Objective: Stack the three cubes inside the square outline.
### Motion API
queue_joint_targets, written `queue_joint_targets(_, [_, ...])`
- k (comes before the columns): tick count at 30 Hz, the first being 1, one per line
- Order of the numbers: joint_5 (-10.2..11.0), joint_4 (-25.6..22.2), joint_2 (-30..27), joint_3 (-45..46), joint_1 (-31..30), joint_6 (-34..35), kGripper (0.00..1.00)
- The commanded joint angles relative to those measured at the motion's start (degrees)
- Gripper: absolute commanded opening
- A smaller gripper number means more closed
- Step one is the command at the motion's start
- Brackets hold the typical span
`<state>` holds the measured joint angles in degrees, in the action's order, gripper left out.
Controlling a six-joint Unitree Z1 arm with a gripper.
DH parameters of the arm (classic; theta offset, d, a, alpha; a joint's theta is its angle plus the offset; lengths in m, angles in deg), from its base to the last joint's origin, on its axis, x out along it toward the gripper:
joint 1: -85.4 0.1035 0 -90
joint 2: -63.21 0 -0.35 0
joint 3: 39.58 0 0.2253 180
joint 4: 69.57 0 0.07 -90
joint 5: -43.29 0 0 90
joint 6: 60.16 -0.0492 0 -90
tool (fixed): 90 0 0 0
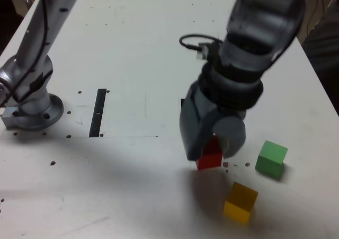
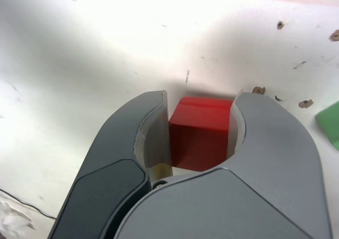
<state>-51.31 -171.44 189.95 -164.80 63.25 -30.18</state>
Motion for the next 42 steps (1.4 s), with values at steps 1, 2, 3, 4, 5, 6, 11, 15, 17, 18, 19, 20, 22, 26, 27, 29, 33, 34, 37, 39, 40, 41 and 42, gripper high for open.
queue_joint_targets(1, [0.6,-0.6,-1.6,0.8,0.6,-1.2,0.29])
queue_joint_targets(2, [0.9,-0.8,-2.2,1.2,0.9,-2.2,0.29])
queue_joint_targets(3, [1.2,-0.8,-2.8,1.7,1.4,-3.2,0.29])
queue_joint_targets(4, [1.5,-0.8,-3.3,2.2,1.9,-4.4,0.29])
queue_joint_targets(5, [1.7,-0.9,-3.7,2.8,2.5,-5.7,0.29])
queue_joint_targets(6, [2.0,-0.9,-4.1,3.4,3.1,-7.0,0.29])
queue_joint_targets(11, [2.9,-0.6,-5.4,7.4,6.7,-13.0,0.30])
queue_joint_targets(15, [3.7,0.2,-6.0,9.9,9.6,-17.3,0.30])
queue_joint_targets(17, [4.2,0.7,-6.1,10.6,11.0,-19.9,0.31])
queue_joint_targets(18, [4.5,0.9,-6.1,10.8,11.5,-21.0,0.31])
queue_joint_targets(19, [4.8,1.1,-6.1,10.8,12.0,-22.0,0.31])
queue_joint_targets(20, [5.1,1.2,-6.1,10.9,12.4,-23.0,0.31])
queue_joint_targets(22, [5.7,1.5,-6.0,10.8,13.2,-24.9,0.31])
queue_joint_targets(26, [6.5,2.0,-5.7,10.3,14.7,-27.8,0.31])
queue_joint_targets(27, [6.6,2.1,-5.6,10.2,15.0,-28.3,0.31])
queue_joint_targets(29, [6.8,2.3,-5.2,10.0,15.8,-29.2,0.31])
queue_joint_targets(33, [6.9,2.9,-4.1,9.3,17.2,-30.3,0.31])
queue_joint_targets(34, [6.8,3.0,-3.7,9.1,17.5,-30.5,0.31])
queue_joint_targets(37, [6.2,3.4,-2.4,8.3,18.2,-31.1,0.31])
queue_joint_targets(39, [5.6,3.8,-1.4,7.9,18.5,-31.3,0.31])
queue_joint_targets(40, [5.3,4.0,-1.0,7.8,18.7,-31.4,0.31])
queue_joint_targets(41, [5.1,4.2,-0.7,7.7,18.8,-31.4,0.31])
queue_joint_targets(42, [4.8,4.3,-0.4,7.7,18.9,-31.5,0.31])
